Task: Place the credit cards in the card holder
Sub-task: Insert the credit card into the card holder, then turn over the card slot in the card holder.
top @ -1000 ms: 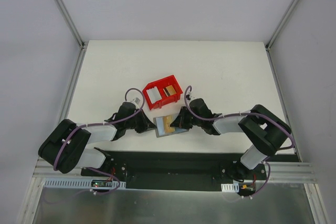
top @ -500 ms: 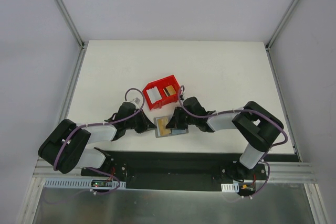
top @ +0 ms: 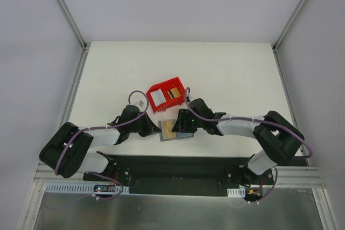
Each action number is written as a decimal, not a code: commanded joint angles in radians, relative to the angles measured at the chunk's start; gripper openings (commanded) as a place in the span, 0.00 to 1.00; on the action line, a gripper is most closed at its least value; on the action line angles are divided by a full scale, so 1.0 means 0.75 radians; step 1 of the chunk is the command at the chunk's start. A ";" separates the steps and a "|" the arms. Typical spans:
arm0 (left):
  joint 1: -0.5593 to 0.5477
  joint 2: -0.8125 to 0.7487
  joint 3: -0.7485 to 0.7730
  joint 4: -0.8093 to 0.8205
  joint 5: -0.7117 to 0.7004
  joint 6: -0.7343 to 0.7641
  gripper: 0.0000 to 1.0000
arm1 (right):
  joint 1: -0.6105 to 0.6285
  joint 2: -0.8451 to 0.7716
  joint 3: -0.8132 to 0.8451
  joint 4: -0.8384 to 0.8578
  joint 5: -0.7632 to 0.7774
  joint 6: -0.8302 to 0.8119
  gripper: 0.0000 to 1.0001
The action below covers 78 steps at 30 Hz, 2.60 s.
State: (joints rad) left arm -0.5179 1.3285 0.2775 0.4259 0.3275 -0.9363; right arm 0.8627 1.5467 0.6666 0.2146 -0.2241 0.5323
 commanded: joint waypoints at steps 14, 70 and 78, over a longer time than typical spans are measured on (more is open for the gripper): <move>-0.013 0.031 -0.057 -0.116 -0.068 0.023 0.00 | 0.048 0.206 0.212 -0.002 -0.170 -0.037 0.36; -0.013 0.129 -0.084 -0.104 -0.130 -0.065 0.00 | 0.069 0.133 0.289 -0.002 -0.321 -0.151 0.49; -0.013 0.108 -0.096 -0.098 -0.128 -0.065 0.00 | 0.032 -0.166 0.220 -0.423 0.198 -0.209 0.54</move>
State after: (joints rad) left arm -0.5179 1.3815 0.2558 0.5095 0.3283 -1.0225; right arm 0.9077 1.5417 0.8673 0.0376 -0.2985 0.3954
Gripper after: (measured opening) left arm 0.006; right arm 0.530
